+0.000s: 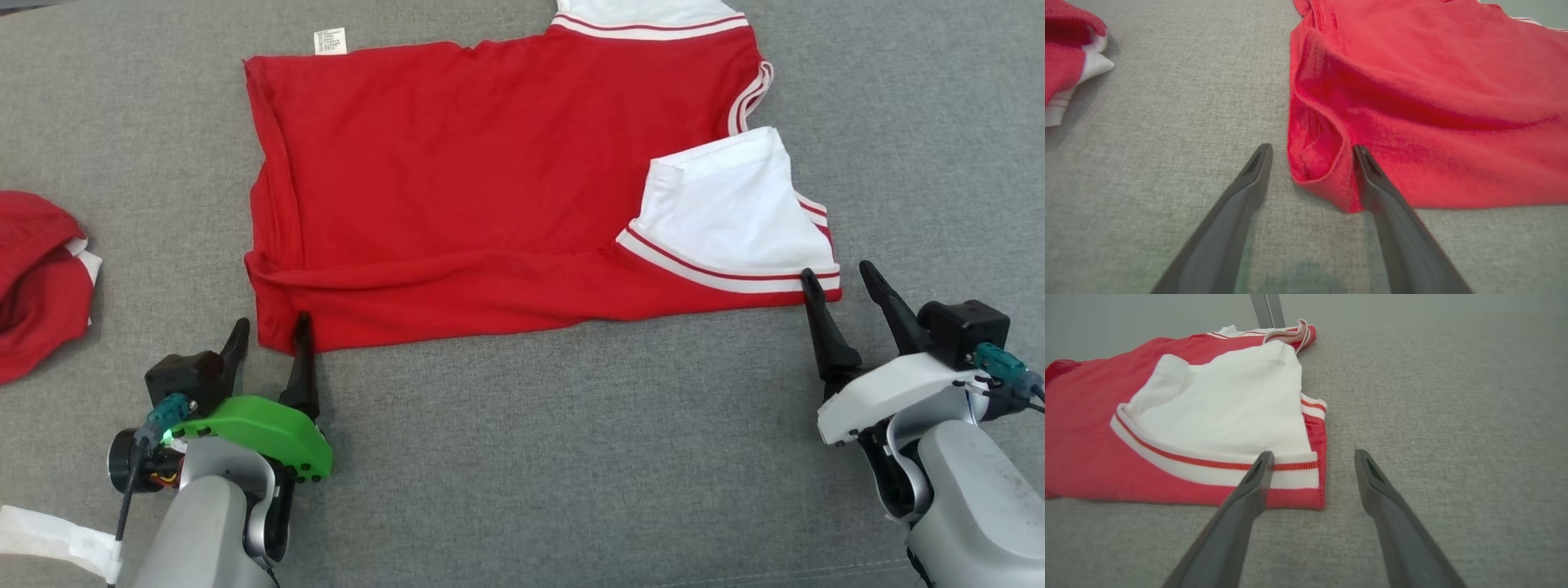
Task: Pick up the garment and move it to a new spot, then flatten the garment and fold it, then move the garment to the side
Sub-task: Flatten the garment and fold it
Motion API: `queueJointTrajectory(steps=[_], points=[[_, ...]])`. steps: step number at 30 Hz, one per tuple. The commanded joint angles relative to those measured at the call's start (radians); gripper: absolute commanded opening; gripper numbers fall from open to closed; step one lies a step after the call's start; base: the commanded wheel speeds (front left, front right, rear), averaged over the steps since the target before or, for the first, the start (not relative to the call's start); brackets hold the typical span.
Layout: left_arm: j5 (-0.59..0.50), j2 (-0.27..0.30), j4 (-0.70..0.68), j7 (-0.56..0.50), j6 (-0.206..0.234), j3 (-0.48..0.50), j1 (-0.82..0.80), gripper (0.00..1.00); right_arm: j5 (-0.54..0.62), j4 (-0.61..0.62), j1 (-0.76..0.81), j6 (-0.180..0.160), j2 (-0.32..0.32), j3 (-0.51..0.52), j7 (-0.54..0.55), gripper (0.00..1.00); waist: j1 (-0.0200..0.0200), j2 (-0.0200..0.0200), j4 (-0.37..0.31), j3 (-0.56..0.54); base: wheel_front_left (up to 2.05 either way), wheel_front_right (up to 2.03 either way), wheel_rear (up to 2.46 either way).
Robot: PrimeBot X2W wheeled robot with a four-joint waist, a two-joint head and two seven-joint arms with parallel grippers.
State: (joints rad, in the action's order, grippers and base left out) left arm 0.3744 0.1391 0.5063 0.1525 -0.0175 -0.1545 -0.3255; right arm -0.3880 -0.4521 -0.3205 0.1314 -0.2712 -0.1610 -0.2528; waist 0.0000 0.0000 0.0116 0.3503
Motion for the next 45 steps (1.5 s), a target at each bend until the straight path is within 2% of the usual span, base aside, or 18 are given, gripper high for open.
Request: queueJointTrajectory(steps=[1, 2, 3, 4, 5, 6, 12, 20, 26, 28, 32, 33, 34, 36, 45], points=[[0.023, -0.001, 0.028, -0.009, -0.014, 0.005, -0.028, 1.00, -0.020, -0.027, -0.028, -0.001, -0.006, -0.017, -0.006, 1.00, 0.0000, 0.0000, 0.010, 0.013, 0.00, 0.00, 0.00], [0.029, -0.003, 0.047, -0.015, -0.019, 0.007, -0.036, 1.00, -0.028, -0.045, -0.041, -0.001, -0.009, -0.030, -0.006, 1.00, 0.0000, 0.0000, 0.010, 0.014, 0.00, 0.00, 0.00], [0.028, 0.000, 0.061, -0.013, -0.028, 0.004, -0.045, 0.87, -0.041, -0.064, -0.055, -0.001, -0.014, -0.044, -0.006, 1.00, 0.0000, 0.0000, 0.011, 0.016, 0.00, 0.00, 0.00], [0.021, 0.006, 0.075, -0.019, -0.034, -0.004, -0.052, 0.44, -0.055, -0.081, -0.063, -0.001, -0.016, -0.056, -0.006, 0.75, 0.0000, 0.0000, 0.011, 0.017, 0.00, 0.00, 0.00], [0.028, 0.003, 0.083, -0.016, -0.035, -0.003, -0.059, 0.00, -0.071, -0.097, -0.073, -0.001, -0.019, -0.073, -0.007, 0.24, 0.0000, 0.0000, 0.012, 0.017, 0.00, 0.00, 0.00], [0.031, 0.001, 0.089, -0.018, -0.038, -0.005, -0.064, 0.00, -0.080, -0.105, -0.078, -0.001, -0.021, -0.083, -0.008, 0.00, 0.0000, 0.0000, 0.013, 0.017, 0.00, 0.00, 0.00], [0.048, 0.002, 0.078, -0.013, -0.052, -0.010, -0.049, 0.00, -0.144, -0.108, -0.079, -0.002, -0.047, -0.113, -0.011, 0.00, 0.0000, 0.0000, 0.011, 0.007, 0.00, 0.00, 0.00], [0.054, 0.046, -0.045, -0.058, -0.030, -0.009, 0.043, 0.00, -0.143, 0.032, 0.070, -0.002, -0.062, -0.033, -0.012, 0.00, 0.0000, 0.0000, 0.022, -0.038, 0.00, 0.00, 0.00], [0.072, 0.077, -0.179, -0.158, -0.003, -0.010, 0.178, 0.00, -0.119, 0.148, 0.275, -0.002, -0.028, 0.045, -0.013, 0.00, 0.0000, 0.0000, 0.022, -0.093, 0.00, 0.00, 0.00], [0.087, 0.088, -0.244, -0.211, 0.013, -0.009, 0.254, 0.00, -0.111, 0.190, 0.364, -0.002, 0.004, 0.067, -0.012, 0.00, 0.0000, 0.0000, 0.018, -0.115, 0.00, 0.00, 0.00], [0.092, 0.092, -0.326, -0.266, 0.032, -0.021, 0.340, 0.00, -0.097, 0.223, 0.437, -0.002, 0.031, 0.073, 0.012, 0.00, 0.0000, 0.0000, 0.011, -0.133, 0.00, 0.00, 0.00], [0.087, 0.092, -0.339, -0.271, 0.035, -0.026, 0.351, 0.05, -0.089, 0.229, 0.439, -0.002, 0.033, 0.074, 0.012, 0.00, 0.0000, 0.0000, 0.010, -0.135, 0.00, 0.00, 0.00], [0.087, 0.087, -0.352, -0.273, 0.038, -0.030, 0.363, 1.00, -0.075, 0.234, 0.437, -0.002, 0.035, 0.076, 0.011, 0.38, 0.0000, 0.0000, 0.009, -0.138, 0.00, 0.00, 0.00], [0.089, 0.074, -0.369, -0.260, 0.046, -0.032, 0.374, 1.00, -0.050, 0.247, 0.418, -0.002, 0.040, 0.081, 0.006, 1.00, 0.0000, 0.0000, 0.008, -0.142, 0.00, 0.00, 0.00], [-0.015, 0.043, -0.462, -0.066, 0.129, -0.028, 0.337, 1.00, 0.057, 0.388, 0.328, -0.001, 0.054, 0.136, 0.004, 1.00, 0.0000, 0.0000, 0.004, -0.159, 0.00, 0.00, 0.00]])
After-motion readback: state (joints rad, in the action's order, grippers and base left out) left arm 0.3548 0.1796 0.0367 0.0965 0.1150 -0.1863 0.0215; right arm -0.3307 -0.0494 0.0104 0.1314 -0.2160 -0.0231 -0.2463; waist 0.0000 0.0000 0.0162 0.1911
